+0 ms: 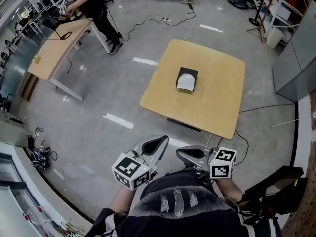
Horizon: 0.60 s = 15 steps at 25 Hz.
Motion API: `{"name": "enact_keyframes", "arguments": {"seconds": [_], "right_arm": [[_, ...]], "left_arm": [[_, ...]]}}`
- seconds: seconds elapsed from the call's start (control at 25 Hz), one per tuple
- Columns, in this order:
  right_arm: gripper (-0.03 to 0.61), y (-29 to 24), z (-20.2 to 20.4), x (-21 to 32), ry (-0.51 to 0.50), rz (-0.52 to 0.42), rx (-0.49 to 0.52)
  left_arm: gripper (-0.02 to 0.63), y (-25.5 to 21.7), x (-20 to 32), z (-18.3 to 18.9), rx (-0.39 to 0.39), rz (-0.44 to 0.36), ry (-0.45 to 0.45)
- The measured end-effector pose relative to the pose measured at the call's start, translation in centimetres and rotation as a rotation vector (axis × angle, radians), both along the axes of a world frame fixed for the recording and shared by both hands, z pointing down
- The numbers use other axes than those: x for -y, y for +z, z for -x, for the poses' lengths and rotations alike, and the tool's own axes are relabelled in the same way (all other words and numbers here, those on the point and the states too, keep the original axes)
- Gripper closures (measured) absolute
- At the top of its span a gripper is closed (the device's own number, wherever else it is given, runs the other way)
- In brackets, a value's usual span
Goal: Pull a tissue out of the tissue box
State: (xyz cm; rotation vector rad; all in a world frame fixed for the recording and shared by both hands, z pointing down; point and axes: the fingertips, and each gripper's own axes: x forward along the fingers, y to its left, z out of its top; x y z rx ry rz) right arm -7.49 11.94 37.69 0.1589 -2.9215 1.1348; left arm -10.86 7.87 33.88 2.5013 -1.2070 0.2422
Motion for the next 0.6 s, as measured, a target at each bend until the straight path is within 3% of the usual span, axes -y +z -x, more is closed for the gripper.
{"name": "enact_keyframes", "arguments": {"seconds": [0.2, 0.4, 0.6], "right_arm": [[0.584, -0.4, -3.9, 6.4, -0.032, -0.006, 0.018], [0.583, 0.2, -4.0, 5.7, -0.079, -0.019, 0.015], [0.583, 0.6, -5.7, 9.1, -0.098, -0.032, -0.001]], "left_arm": [[0.615, -1.8, 6.1, -4.1, 0.028, -0.022, -0.017], [0.615, -1.5, 5.7, -4.1, 0.030, -0.026, -0.054], [0.615, -1.0, 9.0, -5.4, 0.028, -0.015, -0.077]]}}
